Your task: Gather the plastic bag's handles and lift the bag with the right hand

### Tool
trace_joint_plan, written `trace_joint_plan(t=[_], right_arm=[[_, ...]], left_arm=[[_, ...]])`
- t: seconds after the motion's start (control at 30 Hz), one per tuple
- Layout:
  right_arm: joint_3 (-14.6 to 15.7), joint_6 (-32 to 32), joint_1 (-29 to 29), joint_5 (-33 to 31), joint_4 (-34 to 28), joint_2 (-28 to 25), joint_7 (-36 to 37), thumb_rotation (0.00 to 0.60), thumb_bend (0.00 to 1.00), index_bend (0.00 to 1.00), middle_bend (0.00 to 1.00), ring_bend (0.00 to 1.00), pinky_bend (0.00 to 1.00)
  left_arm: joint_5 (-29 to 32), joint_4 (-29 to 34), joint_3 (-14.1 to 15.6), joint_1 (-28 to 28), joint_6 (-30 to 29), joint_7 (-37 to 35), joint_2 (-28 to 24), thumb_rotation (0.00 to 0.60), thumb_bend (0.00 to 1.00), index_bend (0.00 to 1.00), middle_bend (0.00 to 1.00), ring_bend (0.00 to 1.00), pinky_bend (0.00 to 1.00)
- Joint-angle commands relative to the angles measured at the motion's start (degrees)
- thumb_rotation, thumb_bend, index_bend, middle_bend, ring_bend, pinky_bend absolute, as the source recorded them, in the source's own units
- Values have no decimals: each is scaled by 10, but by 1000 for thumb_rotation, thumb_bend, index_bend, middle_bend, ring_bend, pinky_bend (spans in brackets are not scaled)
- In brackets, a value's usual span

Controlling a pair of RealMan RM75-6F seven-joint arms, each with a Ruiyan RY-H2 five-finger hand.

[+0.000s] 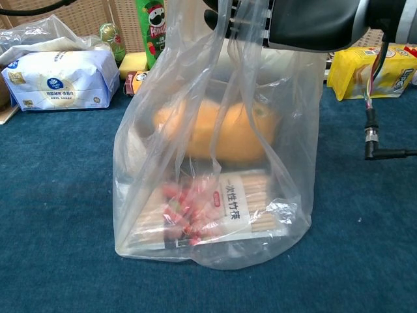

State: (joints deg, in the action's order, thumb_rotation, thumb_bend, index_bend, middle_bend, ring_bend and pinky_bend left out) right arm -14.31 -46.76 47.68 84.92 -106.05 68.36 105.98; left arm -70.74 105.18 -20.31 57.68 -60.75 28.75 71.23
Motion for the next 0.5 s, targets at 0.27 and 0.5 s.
trace_joint_plan(t=[0.27,0.5], right_arm=[[-8,20,7,-7,-15,-19,33,132,211,424,533,536,565],[-15,28,9,-9,-18,-31,57,167,211,455,554,566,608]], left_arm=[[5,62,19,-36,-2,-11,-72,600,133,21,132,0,235],[-41,96,40,-90,-59,-28,-111,600,123,20,132,0,236]])
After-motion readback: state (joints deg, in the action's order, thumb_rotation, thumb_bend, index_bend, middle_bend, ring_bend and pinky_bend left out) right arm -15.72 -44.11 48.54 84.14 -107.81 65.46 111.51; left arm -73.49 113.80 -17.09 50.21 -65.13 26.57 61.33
